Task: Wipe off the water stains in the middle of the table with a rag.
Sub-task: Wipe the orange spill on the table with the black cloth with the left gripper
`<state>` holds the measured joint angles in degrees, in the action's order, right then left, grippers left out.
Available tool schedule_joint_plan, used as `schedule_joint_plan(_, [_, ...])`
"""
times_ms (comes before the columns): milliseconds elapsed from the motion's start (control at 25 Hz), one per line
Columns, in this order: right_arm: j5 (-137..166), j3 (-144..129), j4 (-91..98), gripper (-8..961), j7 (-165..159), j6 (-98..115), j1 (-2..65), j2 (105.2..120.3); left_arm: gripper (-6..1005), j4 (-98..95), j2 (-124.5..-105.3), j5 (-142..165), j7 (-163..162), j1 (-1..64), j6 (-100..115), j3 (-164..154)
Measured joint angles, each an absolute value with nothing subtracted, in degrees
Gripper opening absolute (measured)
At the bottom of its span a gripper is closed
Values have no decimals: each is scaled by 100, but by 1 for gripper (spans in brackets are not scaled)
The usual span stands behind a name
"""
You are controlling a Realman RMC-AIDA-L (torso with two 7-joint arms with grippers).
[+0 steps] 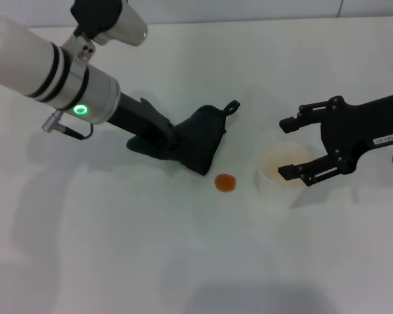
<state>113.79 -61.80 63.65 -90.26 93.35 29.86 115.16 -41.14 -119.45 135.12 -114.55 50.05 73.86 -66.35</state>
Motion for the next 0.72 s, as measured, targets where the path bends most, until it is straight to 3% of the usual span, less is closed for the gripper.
schedule_joint_plan(720, [11378, -6038, 6314, 841, -8880, 9286, 2693, 11511, 133, -3359, -11974, 12147, -11302, 5098, 6457, -8308])
